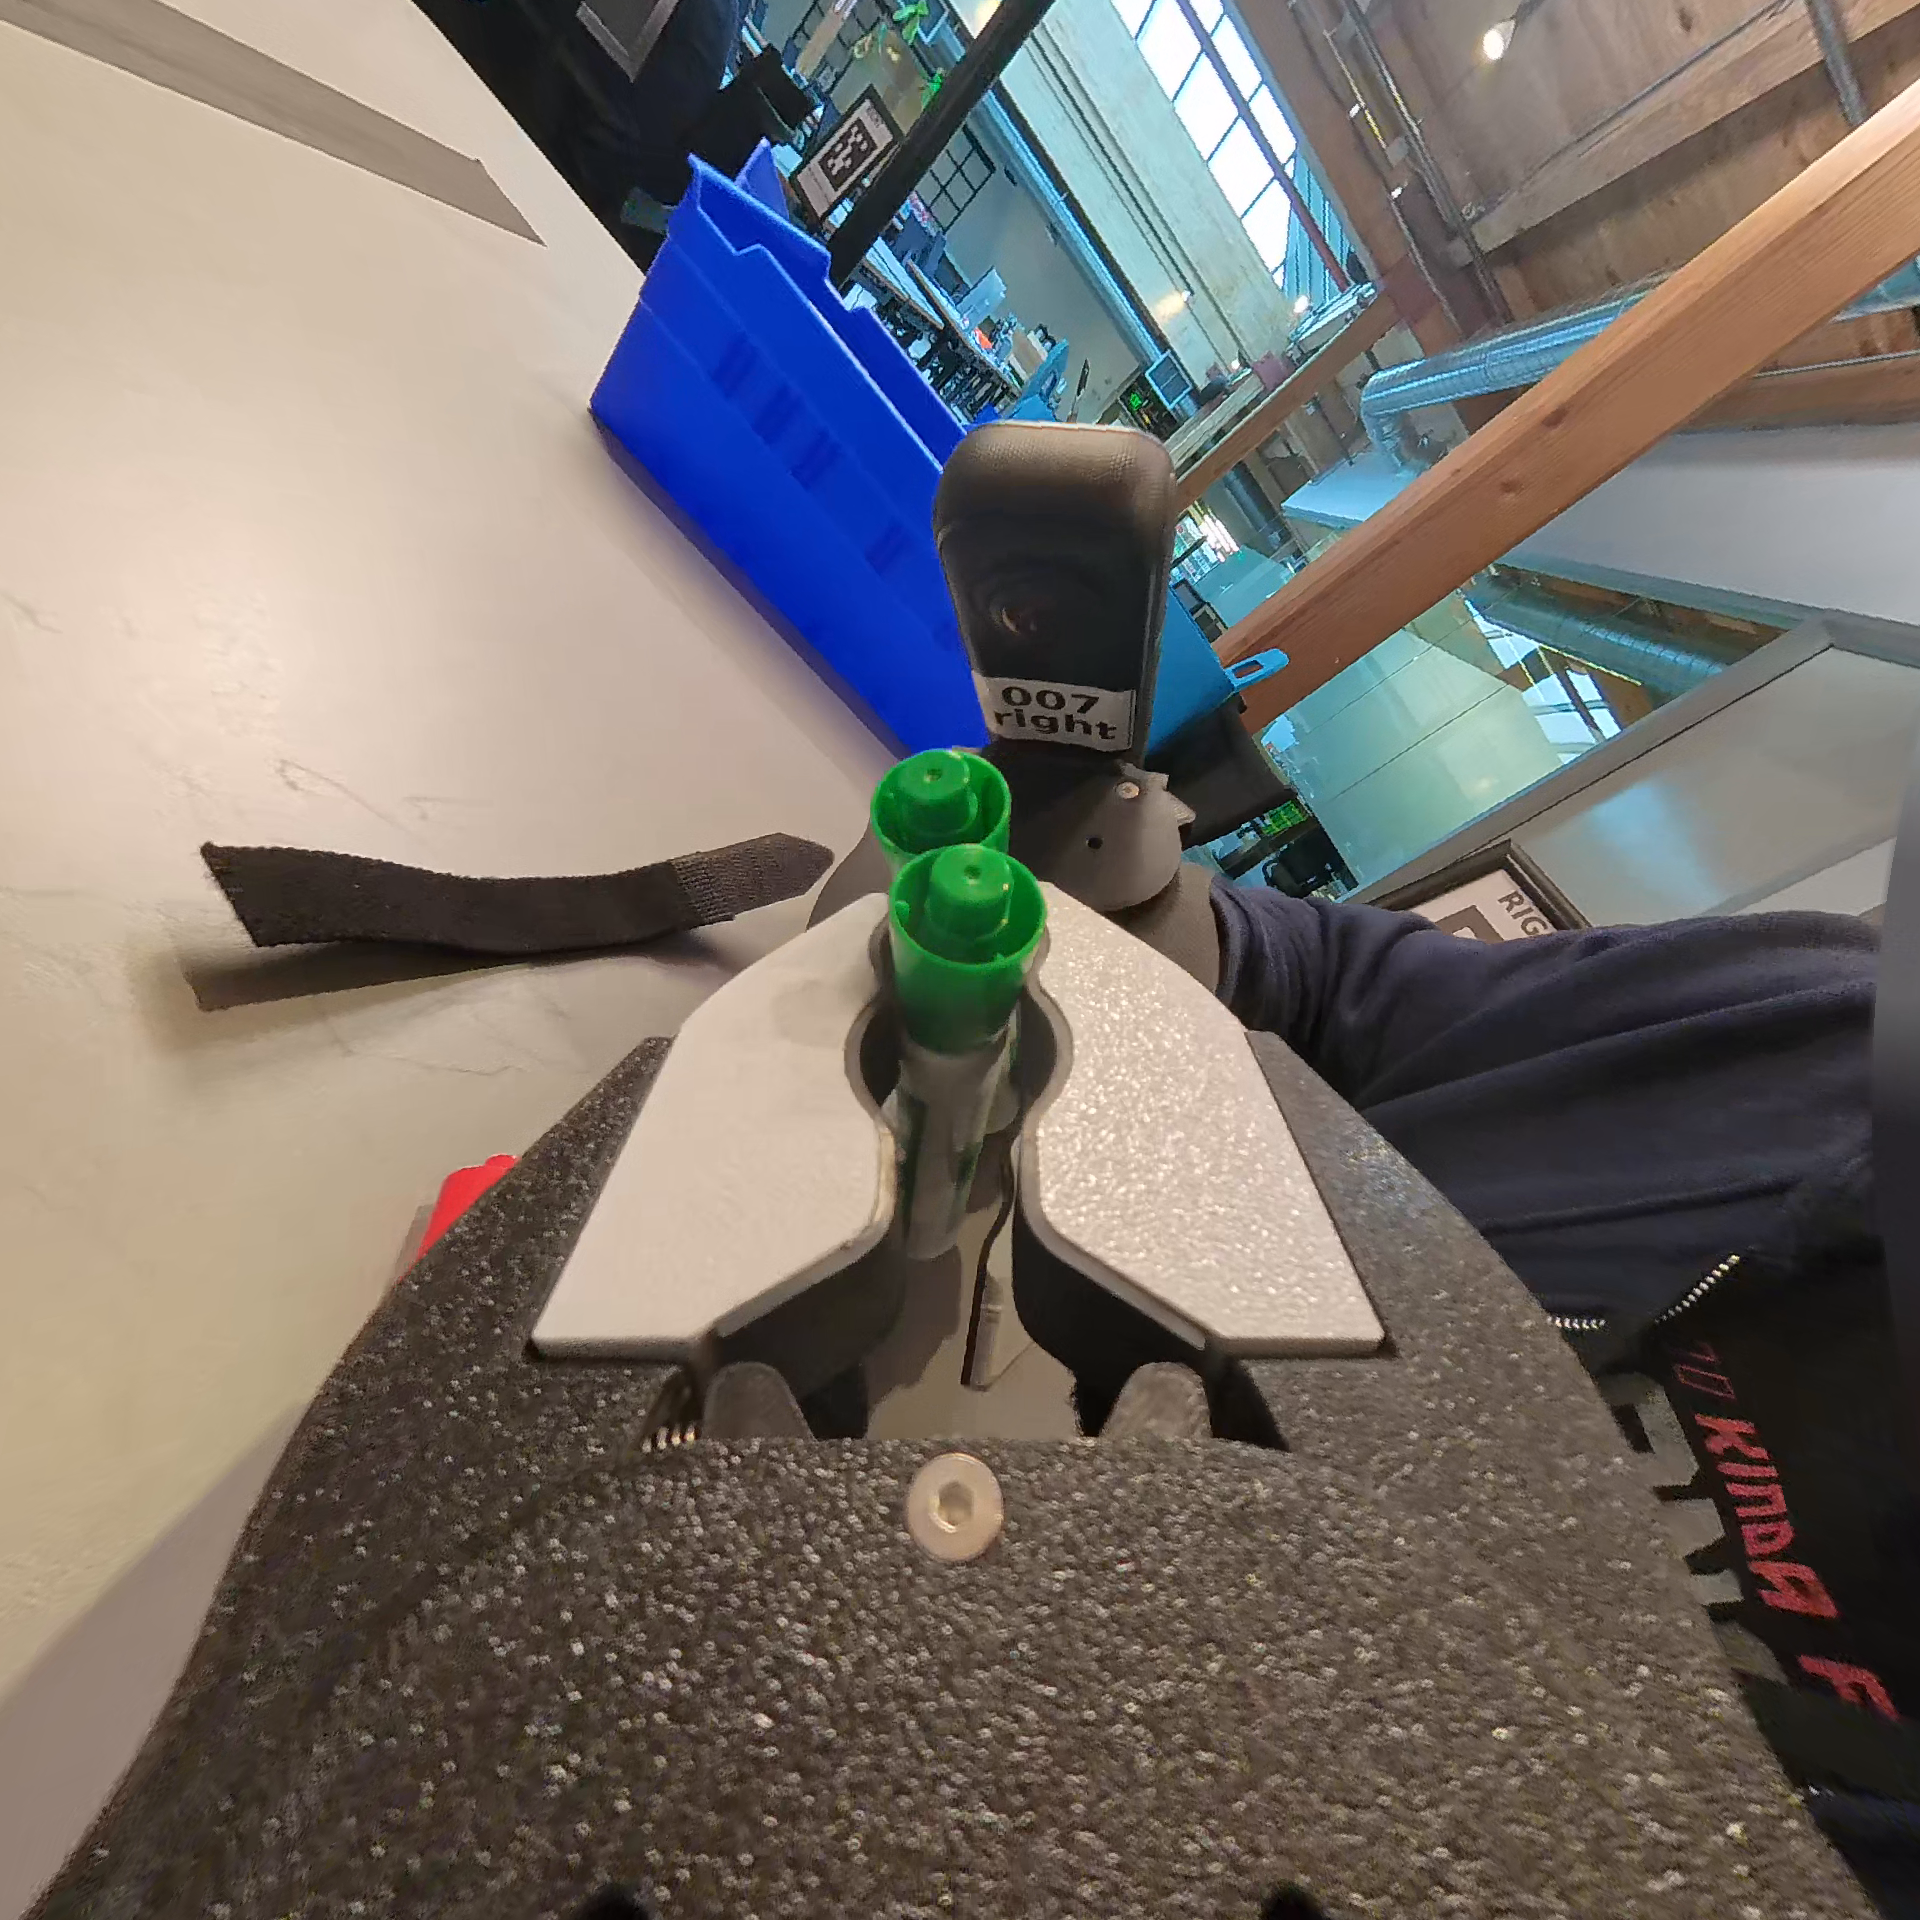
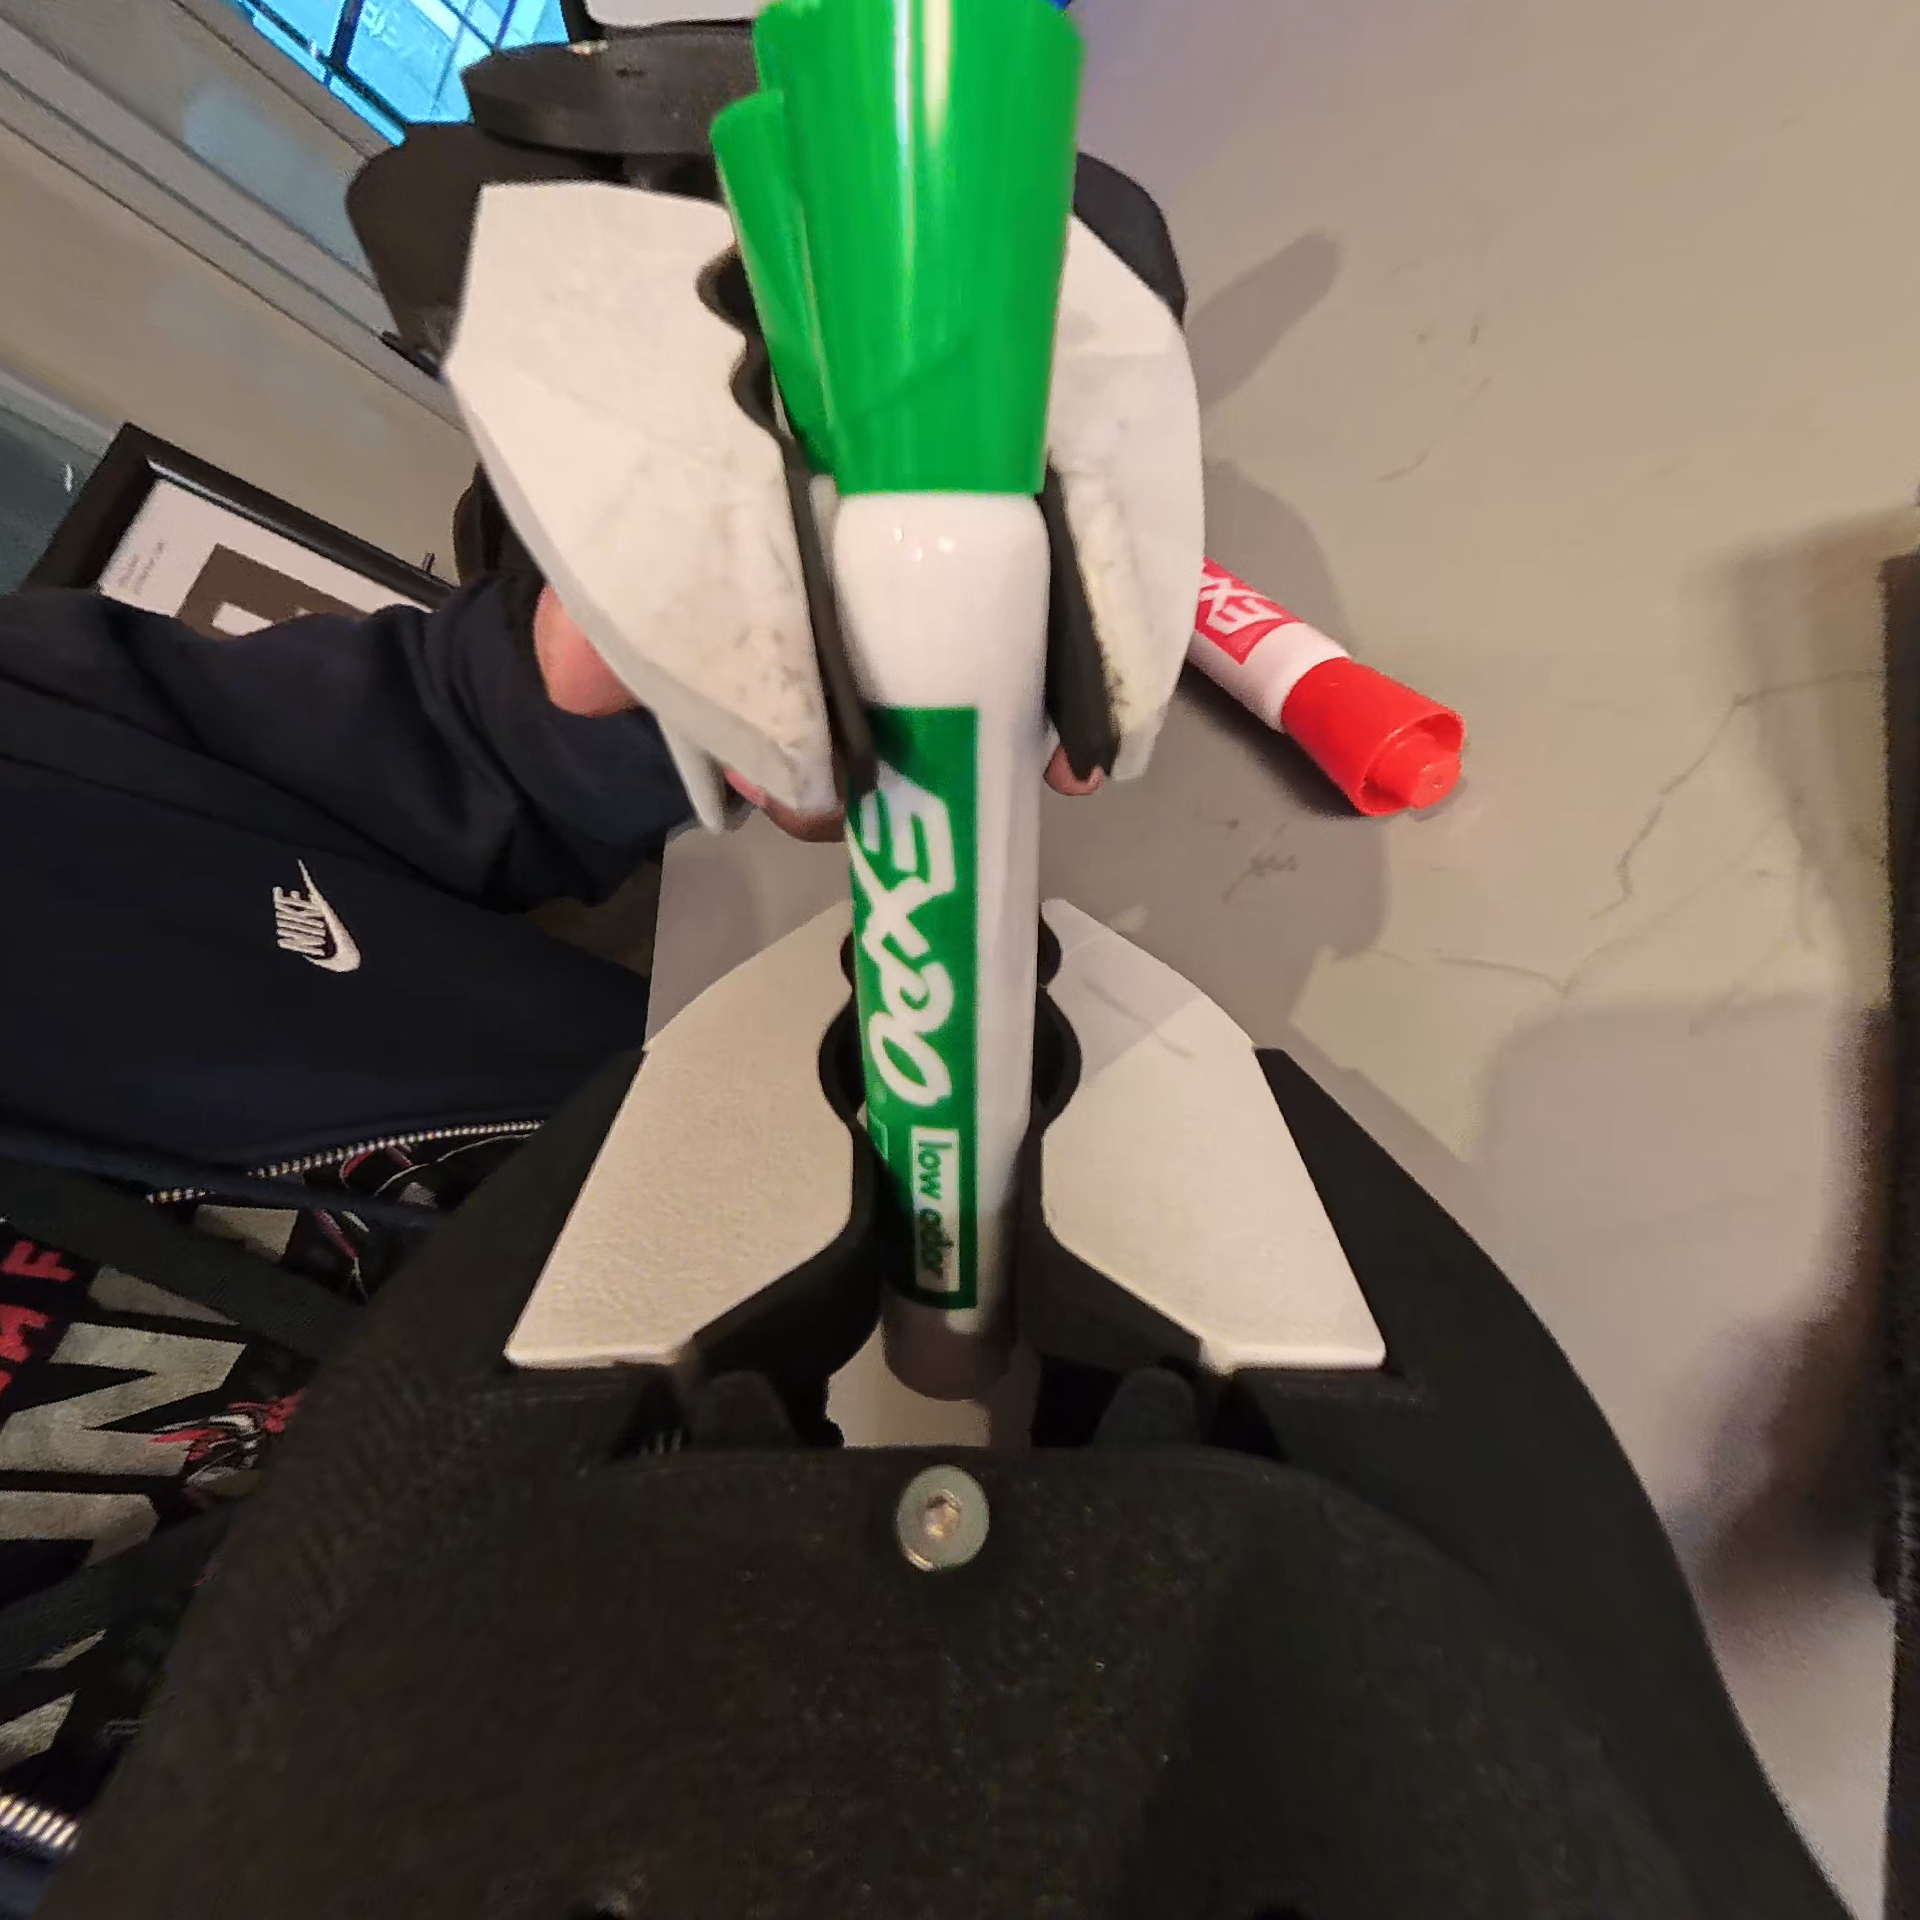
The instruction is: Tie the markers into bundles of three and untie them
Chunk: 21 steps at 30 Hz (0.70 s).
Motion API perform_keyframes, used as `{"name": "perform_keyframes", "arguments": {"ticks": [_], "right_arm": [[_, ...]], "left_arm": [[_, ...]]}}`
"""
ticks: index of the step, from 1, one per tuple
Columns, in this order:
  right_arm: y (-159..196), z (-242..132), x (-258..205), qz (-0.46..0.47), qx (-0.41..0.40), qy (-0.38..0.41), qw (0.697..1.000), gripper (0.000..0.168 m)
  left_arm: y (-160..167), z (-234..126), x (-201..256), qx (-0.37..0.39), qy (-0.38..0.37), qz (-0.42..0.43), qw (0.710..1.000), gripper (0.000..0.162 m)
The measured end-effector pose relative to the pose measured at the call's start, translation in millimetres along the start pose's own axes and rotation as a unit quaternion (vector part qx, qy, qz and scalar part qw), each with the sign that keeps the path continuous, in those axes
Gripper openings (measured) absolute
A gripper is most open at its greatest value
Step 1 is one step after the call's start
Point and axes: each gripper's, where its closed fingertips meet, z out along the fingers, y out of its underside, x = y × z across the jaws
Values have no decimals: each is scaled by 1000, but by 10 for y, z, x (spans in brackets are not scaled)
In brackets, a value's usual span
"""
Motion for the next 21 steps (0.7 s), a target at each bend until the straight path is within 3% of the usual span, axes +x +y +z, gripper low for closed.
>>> {"name": "perform_keyframes", "arguments": {"ticks": [12,21], "right_arm": [[35,-46,109,26,-10,14,1000,26],[12,-41,109,-2,-6,28,1000,27]], "left_arm": [[63,-2,-119,-21,-6,-31,999,19],[54,-18,-46,-26,-3,3,1000,18]]}}
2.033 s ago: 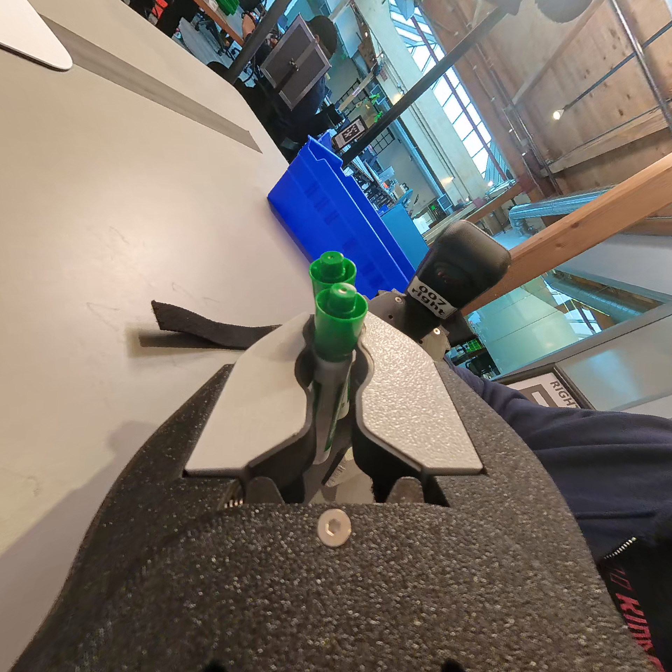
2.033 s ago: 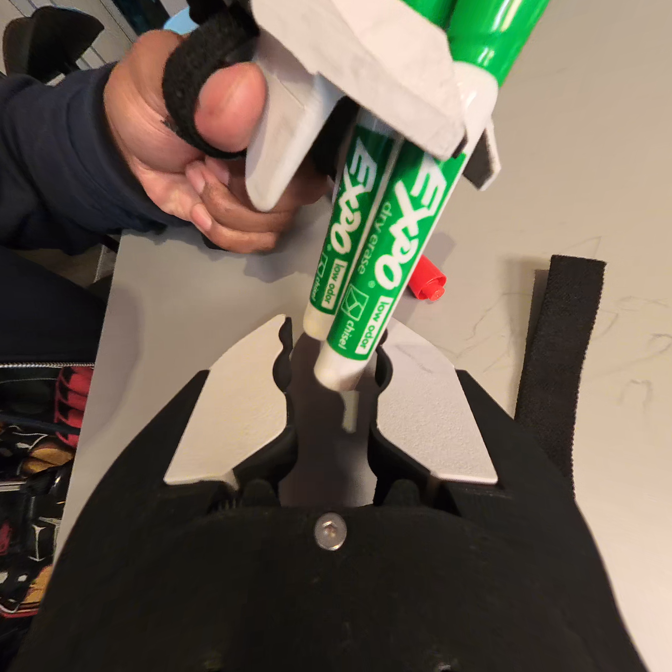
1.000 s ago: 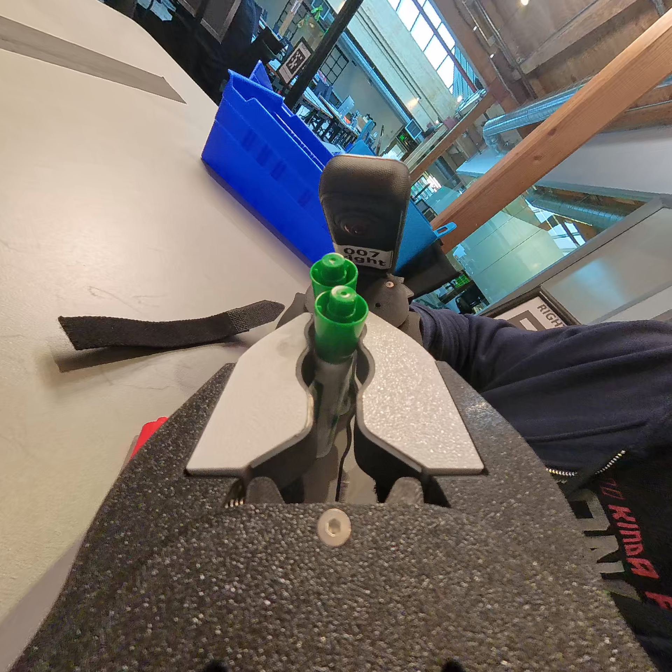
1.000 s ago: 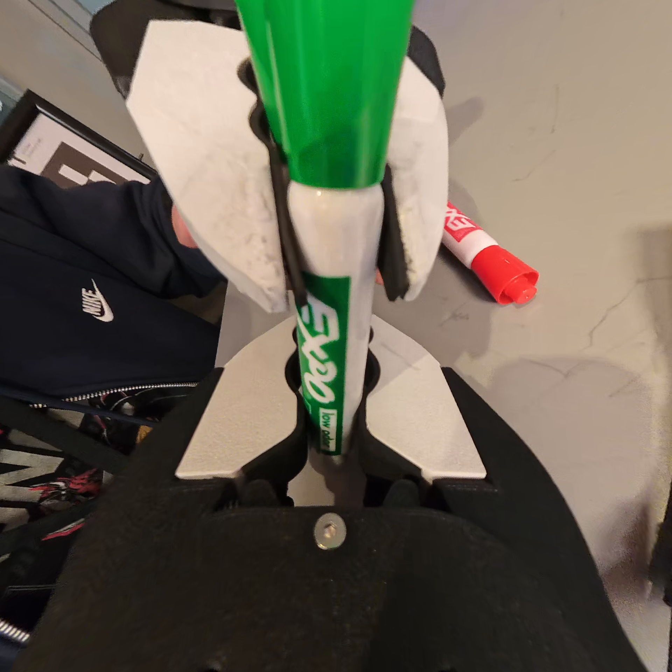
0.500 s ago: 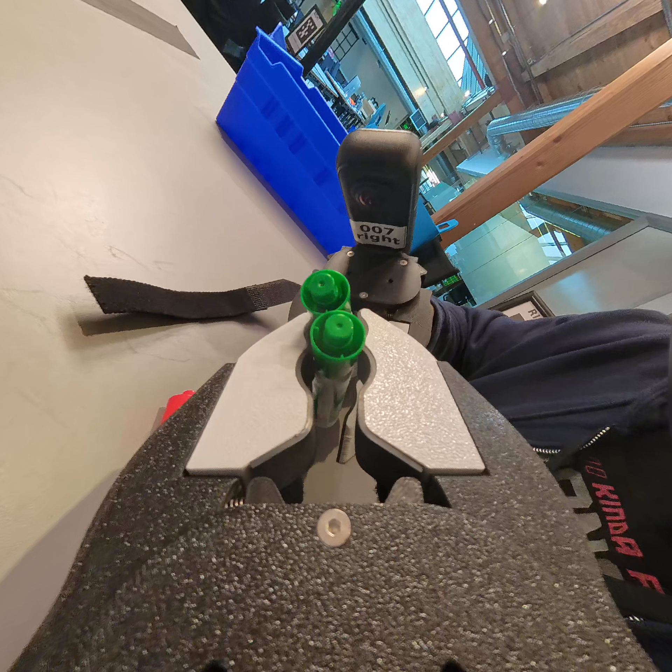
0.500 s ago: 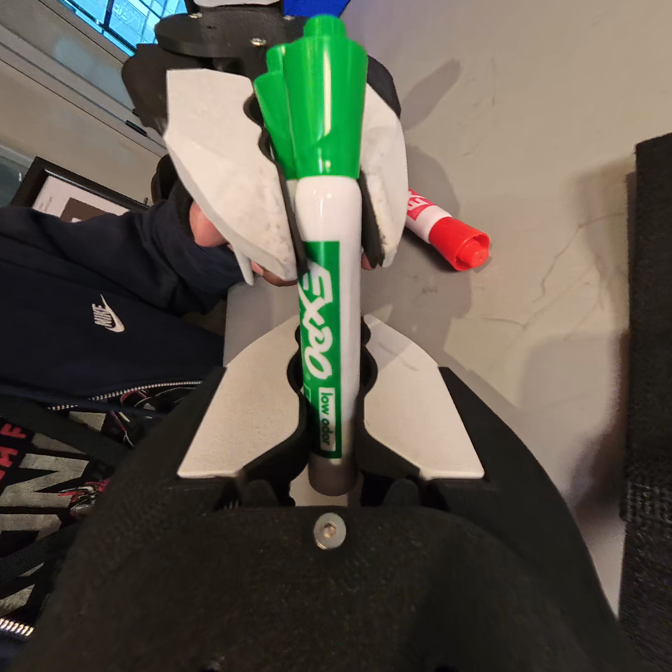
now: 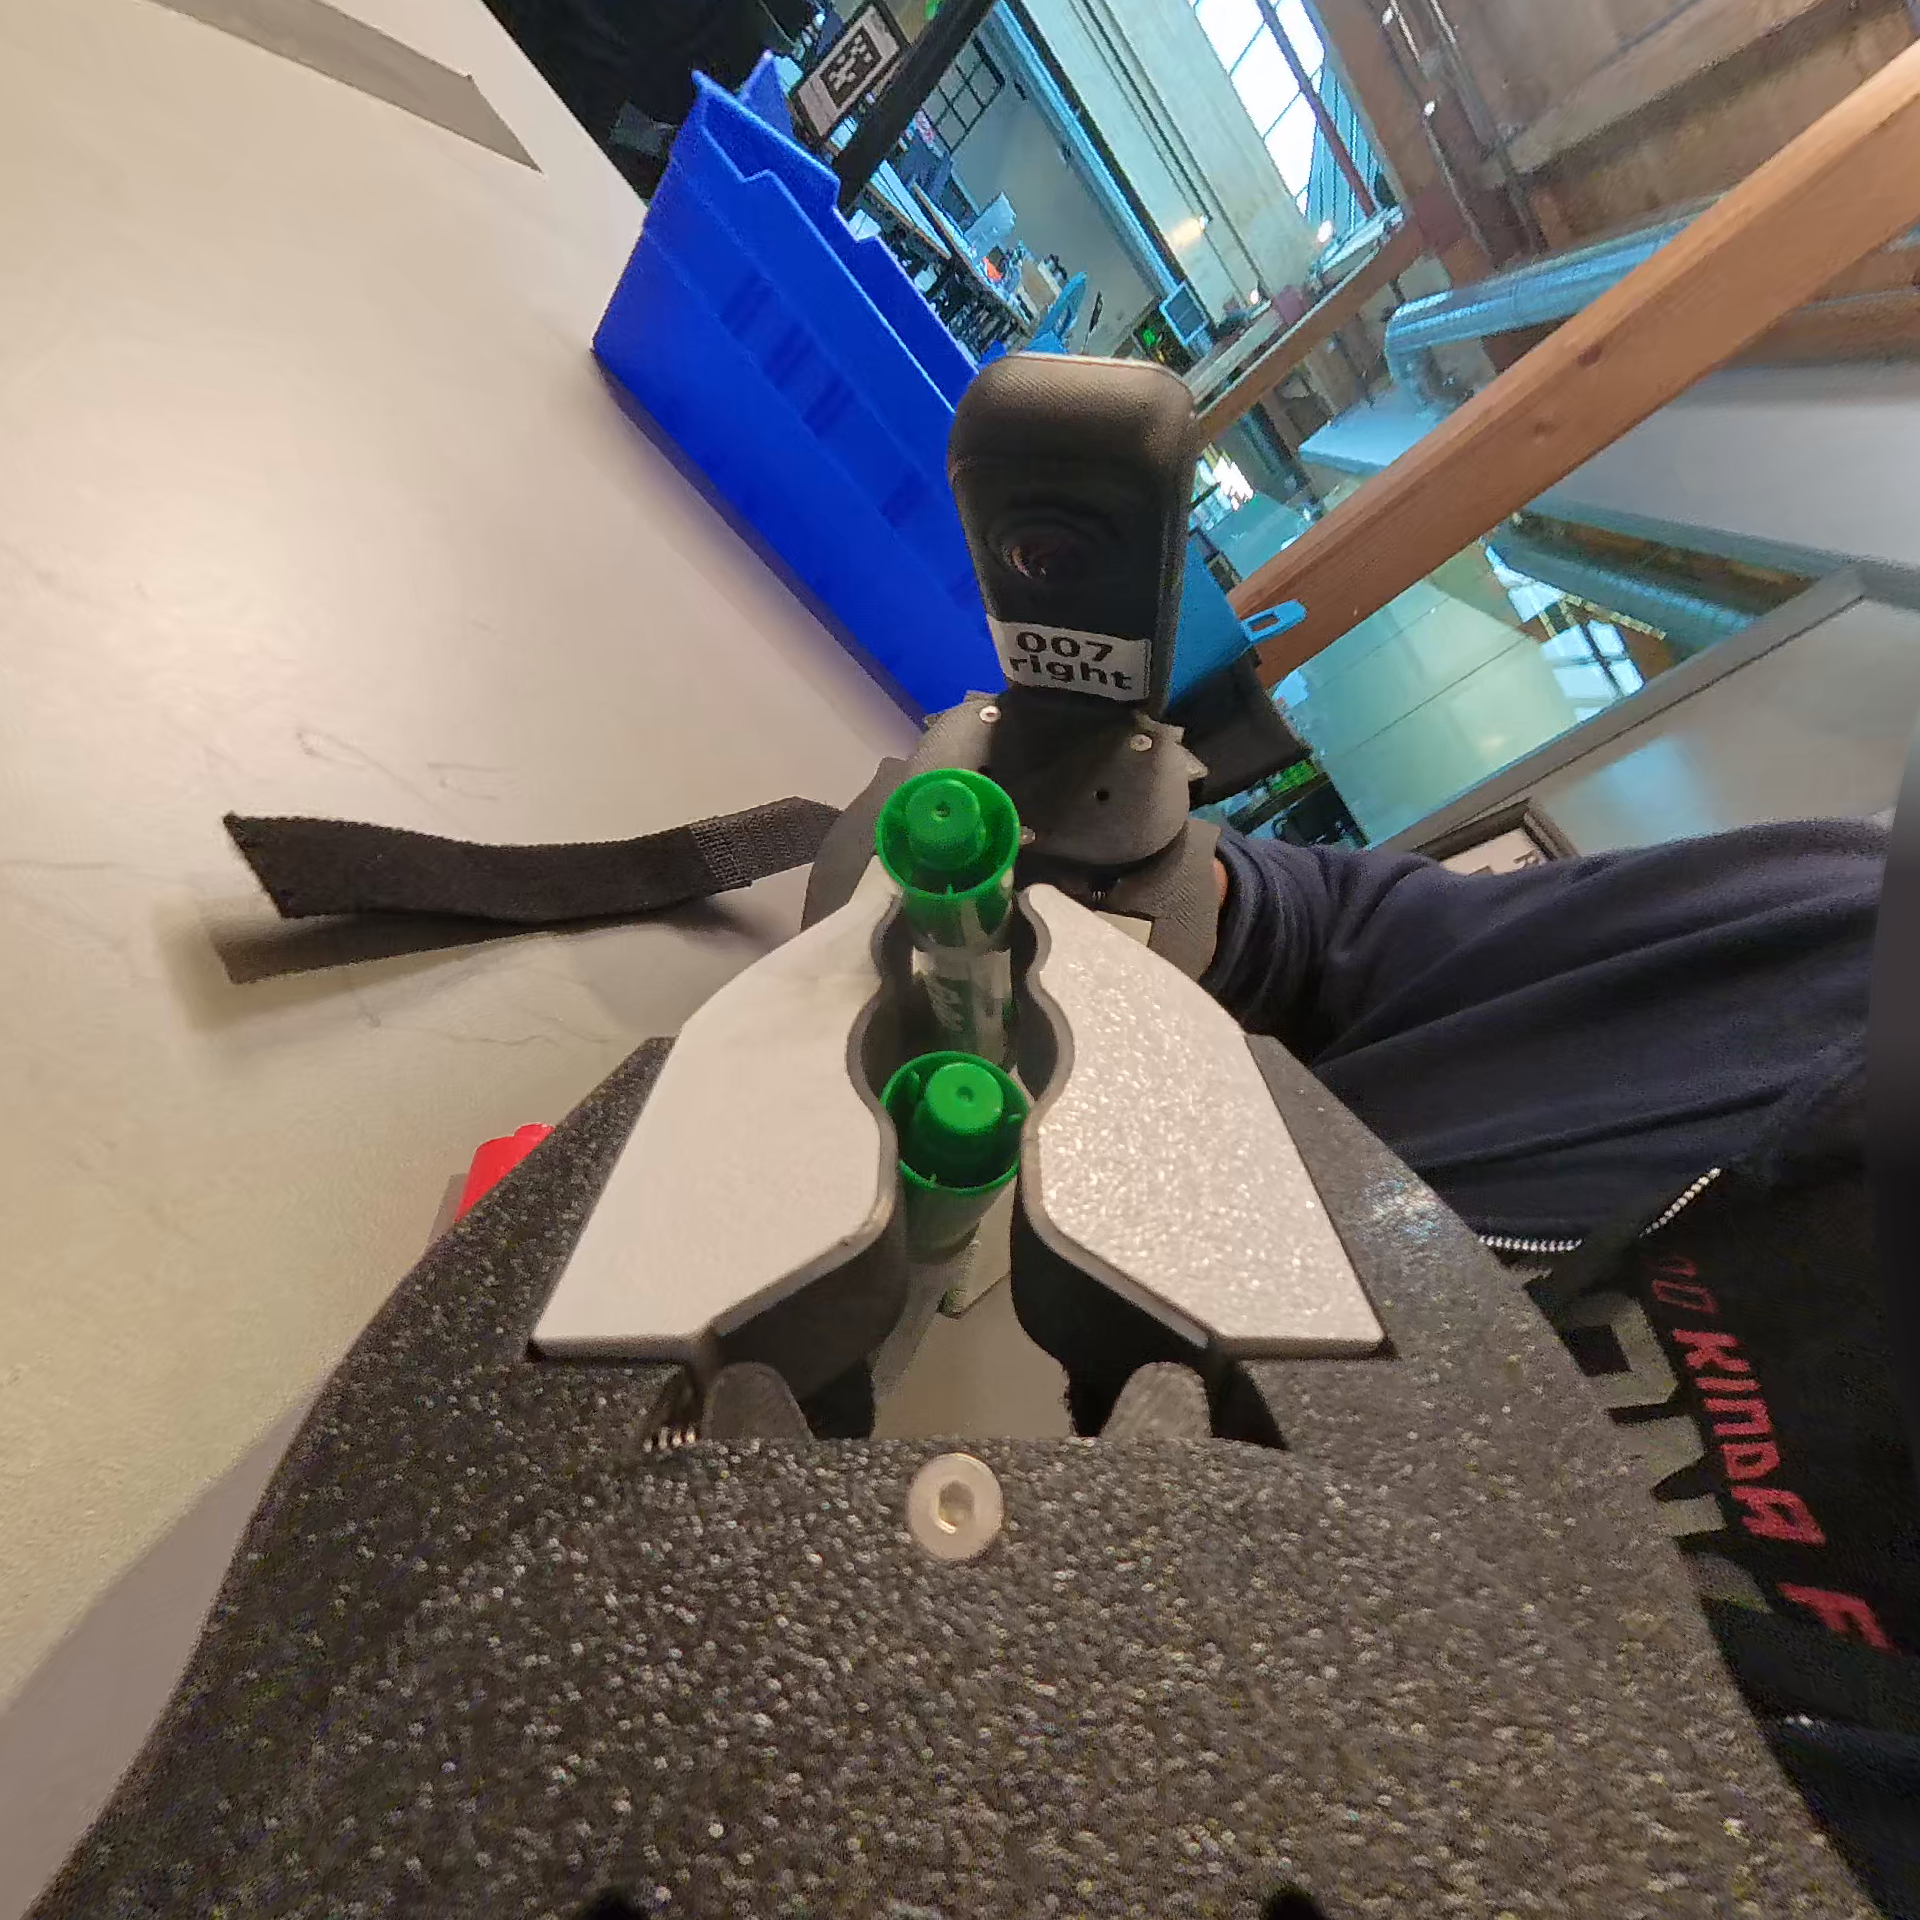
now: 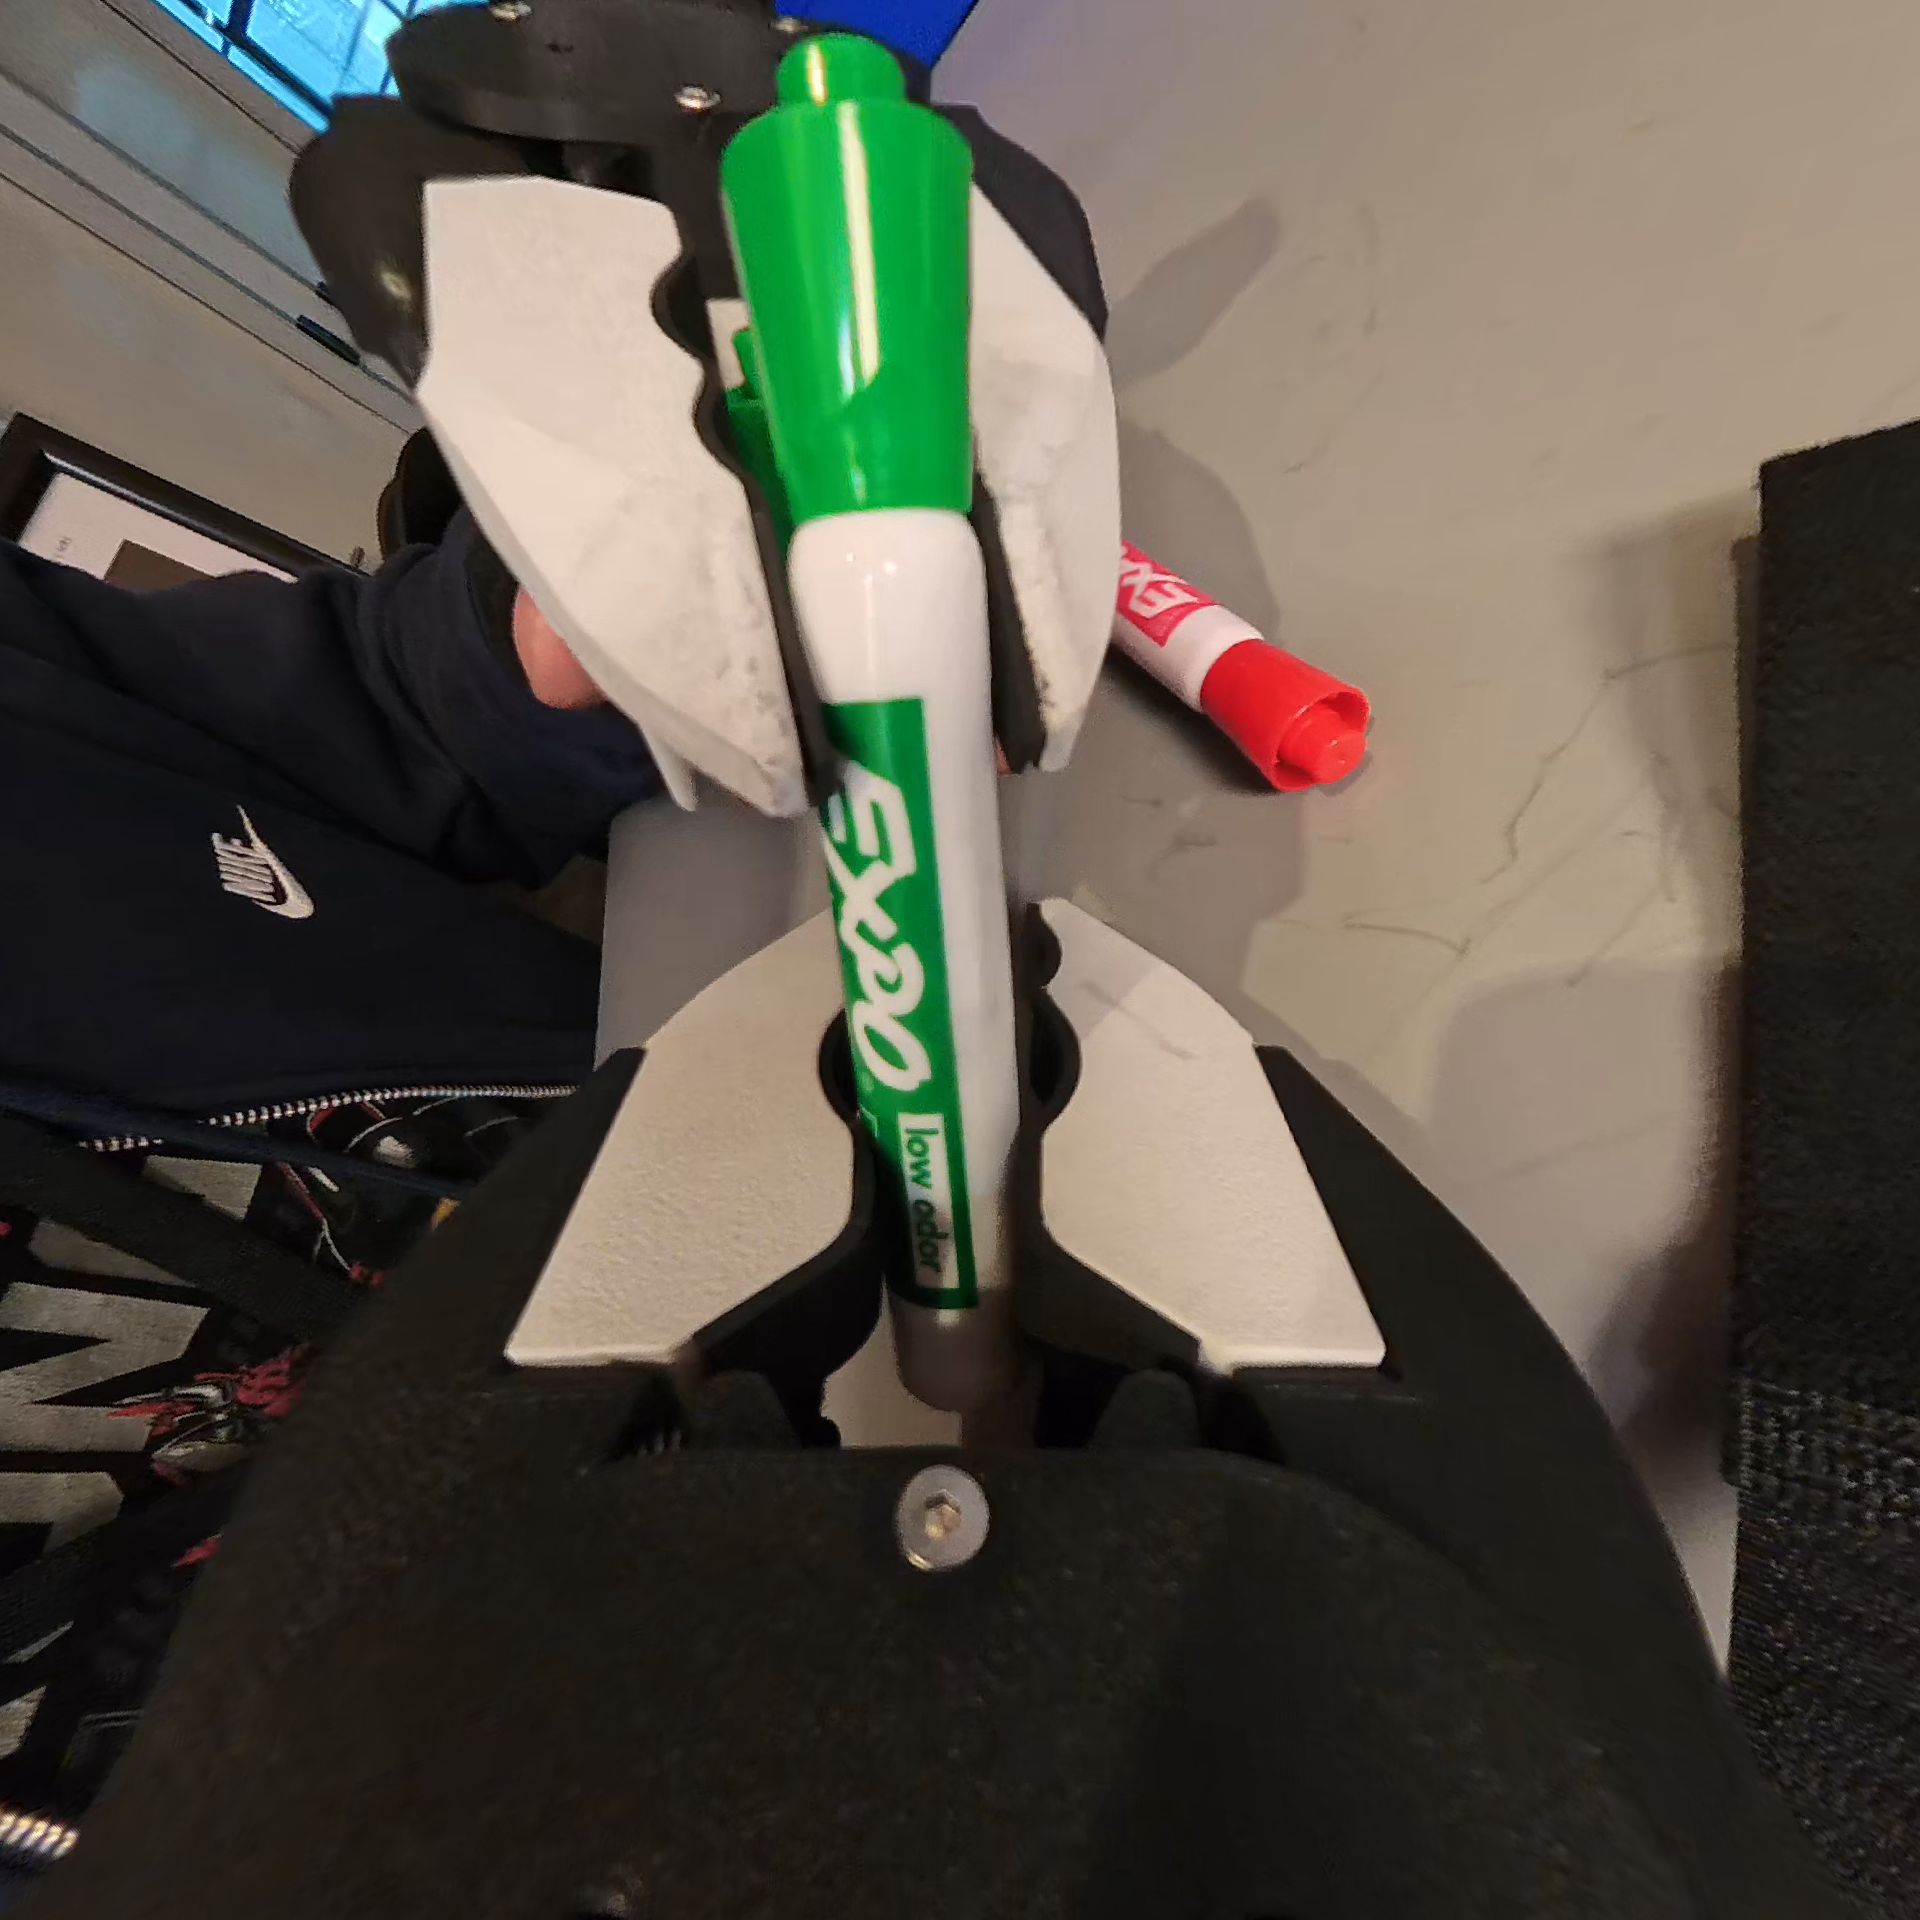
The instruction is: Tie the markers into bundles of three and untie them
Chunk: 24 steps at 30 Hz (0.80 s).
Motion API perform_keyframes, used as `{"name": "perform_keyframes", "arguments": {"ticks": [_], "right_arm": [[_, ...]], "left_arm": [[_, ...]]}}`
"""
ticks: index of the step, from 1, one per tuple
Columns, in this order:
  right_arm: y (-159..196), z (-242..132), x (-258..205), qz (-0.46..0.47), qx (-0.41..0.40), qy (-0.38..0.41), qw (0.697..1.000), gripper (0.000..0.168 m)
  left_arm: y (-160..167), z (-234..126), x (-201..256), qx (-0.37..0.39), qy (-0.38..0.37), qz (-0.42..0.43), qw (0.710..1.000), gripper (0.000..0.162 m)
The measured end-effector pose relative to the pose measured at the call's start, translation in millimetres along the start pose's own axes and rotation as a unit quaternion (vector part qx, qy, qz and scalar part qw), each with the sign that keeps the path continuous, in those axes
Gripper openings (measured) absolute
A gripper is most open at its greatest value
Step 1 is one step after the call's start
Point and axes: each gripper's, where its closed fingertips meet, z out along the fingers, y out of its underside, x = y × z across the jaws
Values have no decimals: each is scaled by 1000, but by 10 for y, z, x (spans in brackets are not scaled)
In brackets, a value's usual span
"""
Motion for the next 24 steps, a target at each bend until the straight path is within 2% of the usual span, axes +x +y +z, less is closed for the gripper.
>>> {"name": "perform_keyframes", "arguments": {"ticks": [3,8,12,16,24], "right_arm": [[-31,-20,-20,-47,5,12,999,31],[-7,-19,-35,-175,-11,64,982,44],[-19,56,-109,-212,-9,66,975,49],[-33,92,-166,-225,-3,57,973,34],[-82,27,-228,-249,31,62,966,33]], "left_arm": [[27,11,101,-16,-2,58,998,18],[103,39,272,-38,4,161,986,18],[144,45,371,-46,10,219,975,18],[156,44,380,-47,8,233,971,18],[155,52,486,-28,21,264,964,18]]}}
